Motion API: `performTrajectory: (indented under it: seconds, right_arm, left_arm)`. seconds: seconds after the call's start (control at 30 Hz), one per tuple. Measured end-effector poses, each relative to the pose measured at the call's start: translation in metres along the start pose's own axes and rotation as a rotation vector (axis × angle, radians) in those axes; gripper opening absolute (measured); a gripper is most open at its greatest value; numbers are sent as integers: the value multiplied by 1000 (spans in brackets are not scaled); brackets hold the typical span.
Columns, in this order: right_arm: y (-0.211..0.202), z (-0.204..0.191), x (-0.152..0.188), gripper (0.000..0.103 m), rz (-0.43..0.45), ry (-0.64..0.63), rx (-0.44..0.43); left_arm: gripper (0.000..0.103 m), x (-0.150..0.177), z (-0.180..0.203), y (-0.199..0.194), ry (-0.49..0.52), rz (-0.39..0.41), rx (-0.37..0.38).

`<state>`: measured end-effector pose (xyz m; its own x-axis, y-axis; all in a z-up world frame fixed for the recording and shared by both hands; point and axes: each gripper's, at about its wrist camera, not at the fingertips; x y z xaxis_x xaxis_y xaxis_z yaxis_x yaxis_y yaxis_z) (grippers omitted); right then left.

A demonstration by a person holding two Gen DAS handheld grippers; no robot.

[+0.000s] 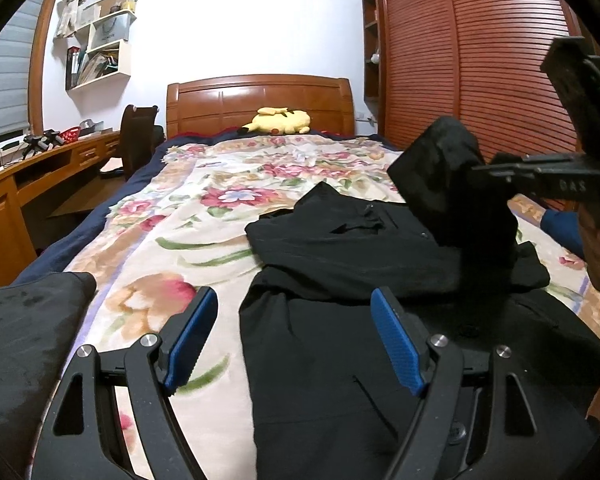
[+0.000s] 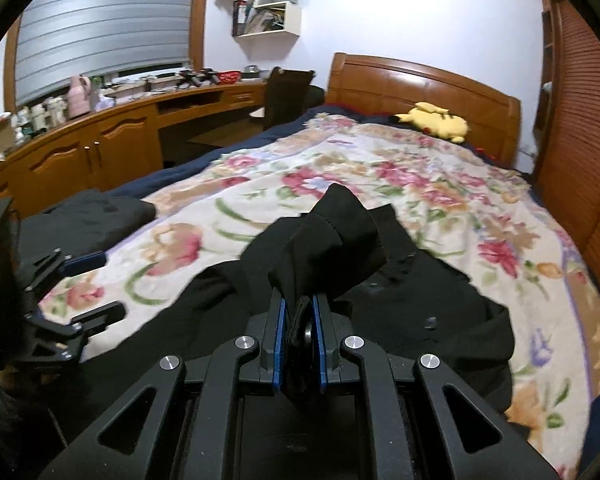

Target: Fold large clothes

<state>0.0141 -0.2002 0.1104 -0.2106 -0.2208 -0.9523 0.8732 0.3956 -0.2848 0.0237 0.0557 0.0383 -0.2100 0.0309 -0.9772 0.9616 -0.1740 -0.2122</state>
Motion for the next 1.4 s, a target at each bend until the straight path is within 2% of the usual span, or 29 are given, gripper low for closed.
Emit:
performTrajectory:
  seconds: [0.07,0.17,0.23,0.3,0.53,0.87,1.1,1.4]
  right_arm:
    - [2,-5,2,13,-3,-5,-18]
    - [6,-5,5,23,-26,5,-41]
    - [10,-4,6,35,-33,-9,-41]
    - [10,1,6,54,-14,1,-40]
    - [10,17,28,55,-13,39,-40]
    - [23,37,78,55,-124,73,124]
    - [27,34,87,55,-175,47,203]
    - [35,23,90,55,-202,51,211]
  left_arm:
    - [80,1,-2,0,-2,-1,-4]
    - [80,1,-6,1,-5,-1,-13]
    - [80,1,-8,1,-14,0,-13]
    - [80,1,-9,2,-23,-1,-8]
    - [80,4,-5,7,-28,-14,9]
    - [80,10,17,13,-12,-50,75]
    - [80,16,44,28,11,-112,143]
    - [80,30,82,65,79,-240,197]
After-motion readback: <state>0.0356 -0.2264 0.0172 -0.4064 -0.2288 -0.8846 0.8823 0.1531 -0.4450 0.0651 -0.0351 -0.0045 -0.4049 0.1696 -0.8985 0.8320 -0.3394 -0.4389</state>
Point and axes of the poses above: each gripper's, at about its wrist camera, not at the fingertips, and y roughly the way its jaws point, z to its right, x to its underside, and after that the axes turned 14 degrees about z, right-handed
